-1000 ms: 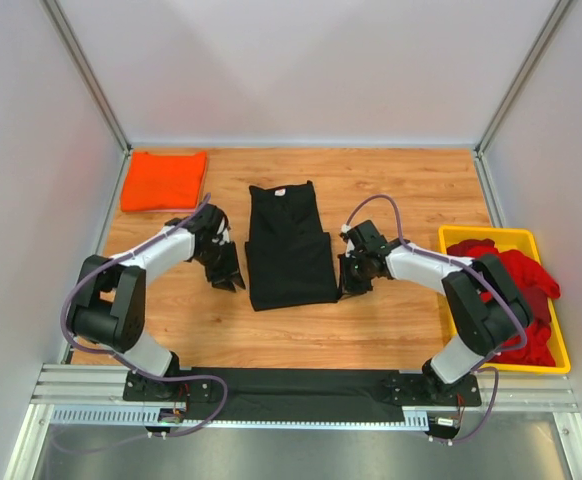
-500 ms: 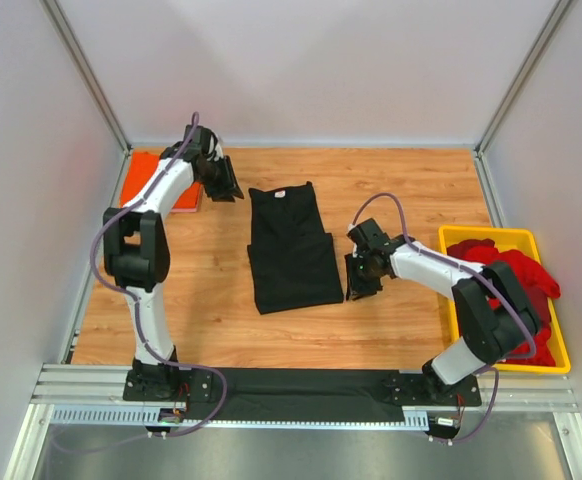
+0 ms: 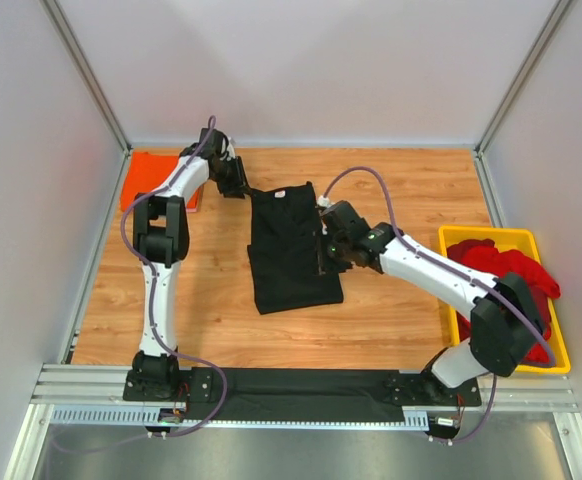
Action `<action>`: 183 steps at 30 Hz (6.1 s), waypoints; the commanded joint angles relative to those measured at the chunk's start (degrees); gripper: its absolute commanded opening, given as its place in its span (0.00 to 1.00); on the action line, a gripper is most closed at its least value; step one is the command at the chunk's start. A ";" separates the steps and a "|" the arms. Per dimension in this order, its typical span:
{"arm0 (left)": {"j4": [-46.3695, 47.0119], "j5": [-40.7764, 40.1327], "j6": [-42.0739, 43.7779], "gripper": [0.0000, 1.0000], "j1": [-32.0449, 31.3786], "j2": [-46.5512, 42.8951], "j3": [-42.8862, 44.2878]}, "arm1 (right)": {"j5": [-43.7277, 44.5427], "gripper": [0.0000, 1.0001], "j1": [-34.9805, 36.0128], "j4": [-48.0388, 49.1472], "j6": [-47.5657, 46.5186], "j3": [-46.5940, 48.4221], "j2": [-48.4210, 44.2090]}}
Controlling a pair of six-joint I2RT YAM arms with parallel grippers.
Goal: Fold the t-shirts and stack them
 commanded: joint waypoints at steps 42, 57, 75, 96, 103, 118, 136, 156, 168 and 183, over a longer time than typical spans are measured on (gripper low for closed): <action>3.35 8.78 5.04 0.39 2.87 5.61 11.21 | -1.85 0.14 11.74 21.36 6.90 3.13 23.01; -0.35 4.31 1.09 0.50 -0.90 -25.85 -18.73 | -2.03 0.36 6.47 2.46 2.77 5.43 4.38; 13.27 2.72 -11.48 0.54 -9.70 -57.16 -74.91 | -6.16 0.45 -6.98 4.73 4.61 -12.59 -0.20; 22.16 4.12 -14.47 0.44 -12.78 -49.95 -80.91 | -9.68 0.33 -7.60 13.26 4.34 -17.43 5.96; 21.71 3.51 -13.94 0.16 -12.95 -48.81 -80.29 | -8.53 0.12 -7.60 13.79 3.38 -18.13 4.99; 13.98 -0.01 -13.15 0.00 -14.62 -57.24 -79.06 | -8.10 0.00 -7.16 13.71 3.02 -23.84 -7.22; 1.69 -2.38 -14.74 0.00 -16.21 -75.35 -73.98 | -1.77 0.00 -4.08 3.43 5.75 -21.30 -25.94; -7.72 -8.36 -14.91 0.00 -15.51 -62.71 -53.76 | 7.99 0.00 -4.35 0.61 -0.75 -1.89 -15.95; -8.87 -3.09 -13.94 0.00 -8.39 -46.27 -36.71 | 7.29 0.00 -9.35 2.01 -5.58 13.94 -0.56; -5.10 8.33 -11.75 0.00 -2.67 -22.02 -14.04 | -0.80 0.00 -14.98 4.74 -9.72 31.52 20.01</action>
